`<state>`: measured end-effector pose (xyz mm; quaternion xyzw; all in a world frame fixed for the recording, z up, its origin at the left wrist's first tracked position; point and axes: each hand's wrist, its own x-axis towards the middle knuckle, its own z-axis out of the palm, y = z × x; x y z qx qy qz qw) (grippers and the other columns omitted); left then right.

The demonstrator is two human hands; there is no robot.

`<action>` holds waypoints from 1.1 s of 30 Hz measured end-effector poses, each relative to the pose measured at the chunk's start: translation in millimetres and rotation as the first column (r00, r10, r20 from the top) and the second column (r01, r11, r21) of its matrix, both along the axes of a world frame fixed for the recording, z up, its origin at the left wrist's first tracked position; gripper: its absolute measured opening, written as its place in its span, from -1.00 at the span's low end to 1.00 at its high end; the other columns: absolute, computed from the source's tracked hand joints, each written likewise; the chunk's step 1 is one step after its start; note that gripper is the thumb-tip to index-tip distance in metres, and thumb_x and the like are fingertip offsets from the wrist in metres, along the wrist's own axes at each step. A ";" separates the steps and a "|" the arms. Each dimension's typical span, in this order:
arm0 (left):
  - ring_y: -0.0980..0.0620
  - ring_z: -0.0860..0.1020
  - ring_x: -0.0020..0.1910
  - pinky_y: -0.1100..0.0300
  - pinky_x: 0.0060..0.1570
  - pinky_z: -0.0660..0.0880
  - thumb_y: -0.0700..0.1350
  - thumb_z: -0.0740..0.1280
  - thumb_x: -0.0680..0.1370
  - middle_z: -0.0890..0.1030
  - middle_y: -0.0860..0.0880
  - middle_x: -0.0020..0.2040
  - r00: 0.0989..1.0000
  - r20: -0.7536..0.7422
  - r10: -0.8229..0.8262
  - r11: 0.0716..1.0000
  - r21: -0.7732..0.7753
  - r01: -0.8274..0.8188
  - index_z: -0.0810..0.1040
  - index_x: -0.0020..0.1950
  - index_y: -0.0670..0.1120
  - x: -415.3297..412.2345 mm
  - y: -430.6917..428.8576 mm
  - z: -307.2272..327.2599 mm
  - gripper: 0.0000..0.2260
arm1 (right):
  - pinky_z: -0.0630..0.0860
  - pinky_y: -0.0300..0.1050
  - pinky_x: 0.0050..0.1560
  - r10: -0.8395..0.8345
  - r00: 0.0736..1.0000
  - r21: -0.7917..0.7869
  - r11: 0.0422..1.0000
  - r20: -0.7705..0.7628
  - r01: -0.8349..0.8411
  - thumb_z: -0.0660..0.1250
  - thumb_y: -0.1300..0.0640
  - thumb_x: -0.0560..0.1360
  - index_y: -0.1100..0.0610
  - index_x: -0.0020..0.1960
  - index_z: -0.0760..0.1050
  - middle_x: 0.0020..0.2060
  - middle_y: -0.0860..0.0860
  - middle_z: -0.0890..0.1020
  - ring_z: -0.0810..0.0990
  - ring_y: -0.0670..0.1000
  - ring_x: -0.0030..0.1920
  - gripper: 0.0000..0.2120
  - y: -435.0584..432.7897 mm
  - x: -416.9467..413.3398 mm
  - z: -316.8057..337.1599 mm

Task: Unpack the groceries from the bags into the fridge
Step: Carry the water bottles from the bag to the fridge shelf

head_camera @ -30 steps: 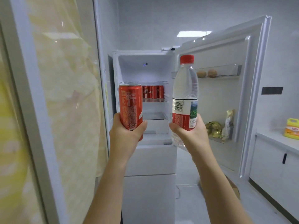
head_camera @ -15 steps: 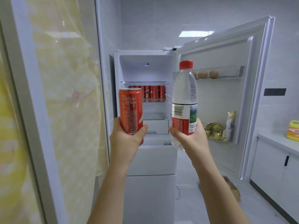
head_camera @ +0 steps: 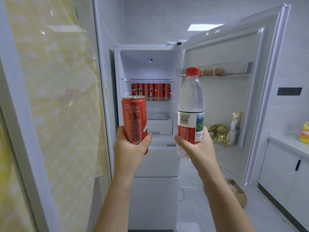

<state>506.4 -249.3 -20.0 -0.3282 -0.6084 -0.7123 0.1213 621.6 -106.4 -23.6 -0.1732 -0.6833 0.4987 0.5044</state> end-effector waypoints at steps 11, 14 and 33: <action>0.39 0.56 -0.26 0.52 -0.44 0.41 -0.06 0.56 0.38 0.58 0.18 -0.20 0.999 0.025 0.026 1.000 -0.017 -0.025 0.43 -0.05 0.16 -26.6 36.2 -9.2 -0.66 | 0.51 -0.16 -0.21 0.010 1.000 -0.014 1.000 0.017 -0.009 0.48 -0.07 0.19 -0.10 0.02 0.46 -0.18 -0.12 0.65 0.63 -0.10 -0.17 -0.57 35.6 -24.9 -10.6; 0.39 0.57 -0.27 0.52 -0.44 0.41 -0.05 0.56 0.39 0.59 0.30 -0.24 1.000 0.028 0.009 1.000 -0.021 -0.009 0.43 -0.06 0.15 -46.5 52.7 -12.9 -0.67 | 0.50 -0.16 -0.22 -0.005 1.000 -0.010 1.000 0.031 0.006 0.47 -0.08 0.18 -0.12 -0.01 0.46 -0.20 -0.15 0.65 0.62 -0.12 -0.19 -0.59 50.6 -43.5 -15.1; 0.41 0.55 -0.26 0.54 -0.44 0.41 -0.07 0.56 0.39 0.57 0.18 -0.18 0.995 0.020 -0.095 0.995 -0.041 0.096 0.41 -0.03 0.20 -256.3 159.9 1.8 -0.63 | 0.51 -0.21 -0.21 -0.140 0.990 0.025 0.990 -0.015 0.140 0.49 0.01 0.22 -0.05 -0.01 0.48 -0.21 -0.15 0.65 0.62 -0.15 -0.23 -0.63 143.5 -239.4 3.0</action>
